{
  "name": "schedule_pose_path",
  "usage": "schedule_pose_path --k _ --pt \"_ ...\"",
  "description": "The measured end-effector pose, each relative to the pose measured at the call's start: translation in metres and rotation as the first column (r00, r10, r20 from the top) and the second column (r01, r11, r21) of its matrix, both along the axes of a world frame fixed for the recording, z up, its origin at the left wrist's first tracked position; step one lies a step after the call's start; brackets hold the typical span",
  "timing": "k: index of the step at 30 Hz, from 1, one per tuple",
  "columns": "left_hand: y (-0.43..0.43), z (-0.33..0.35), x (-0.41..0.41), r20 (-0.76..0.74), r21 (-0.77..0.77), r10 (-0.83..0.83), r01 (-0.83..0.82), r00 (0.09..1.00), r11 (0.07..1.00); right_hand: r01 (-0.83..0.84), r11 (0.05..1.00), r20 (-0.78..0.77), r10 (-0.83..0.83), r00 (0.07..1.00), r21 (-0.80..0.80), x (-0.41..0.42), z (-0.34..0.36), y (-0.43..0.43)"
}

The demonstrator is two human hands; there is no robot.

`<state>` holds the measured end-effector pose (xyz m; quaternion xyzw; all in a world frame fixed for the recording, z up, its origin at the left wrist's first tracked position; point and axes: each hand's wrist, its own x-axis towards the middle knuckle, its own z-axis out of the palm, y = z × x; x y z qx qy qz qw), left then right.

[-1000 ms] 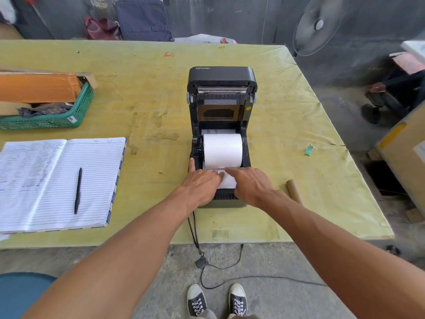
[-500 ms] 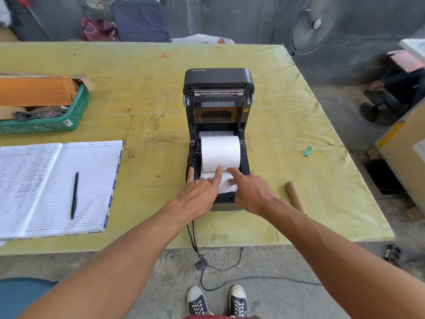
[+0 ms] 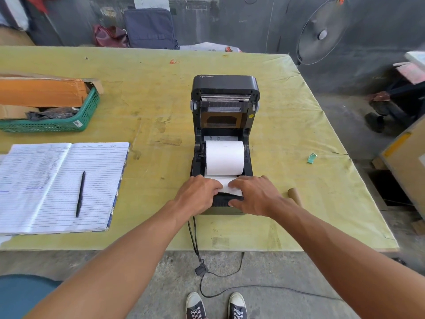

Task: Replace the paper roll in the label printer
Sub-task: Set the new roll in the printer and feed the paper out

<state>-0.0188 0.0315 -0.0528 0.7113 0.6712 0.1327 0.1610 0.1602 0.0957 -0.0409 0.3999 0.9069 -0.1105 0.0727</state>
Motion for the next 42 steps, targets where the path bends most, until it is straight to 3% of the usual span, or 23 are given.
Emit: schedule_pose_path --k 8,14,20,29,37,42 --pt "-0.018 -0.008 -0.007 0.070 0.153 -0.029 0.018 0.997 0.988 -0.026 0.993 -0.105 0.037 0.994 0.112 0.003 -0.012 -0.008" --pt "-0.025 -0.009 -0.007 -0.181 0.201 -0.099 0.135 0.979 0.970 -0.074 0.991 -0.176 0.092 0.980 0.107 0.009 -0.020 -0.012" --pt "-0.037 -0.008 0.002 -0.203 0.273 -0.096 0.151 0.974 0.950 -0.093 0.987 -0.207 0.119 0.971 0.131 0.019 -0.026 -0.019" --pt "-0.062 -0.018 0.011 -0.183 0.273 -0.064 0.113 0.981 0.955 -0.125 0.979 -0.243 0.162 0.956 0.161 0.026 -0.029 -0.044" --pt "-0.066 -0.022 0.005 -0.259 0.208 -0.123 0.180 0.958 0.961 -0.075 0.983 -0.224 0.112 0.968 0.168 0.029 -0.027 -0.062" --pt "-0.078 -0.025 0.008 -0.192 0.192 -0.170 0.207 0.967 0.959 -0.048 0.993 -0.211 0.070 0.975 0.109 0.030 -0.031 -0.077"
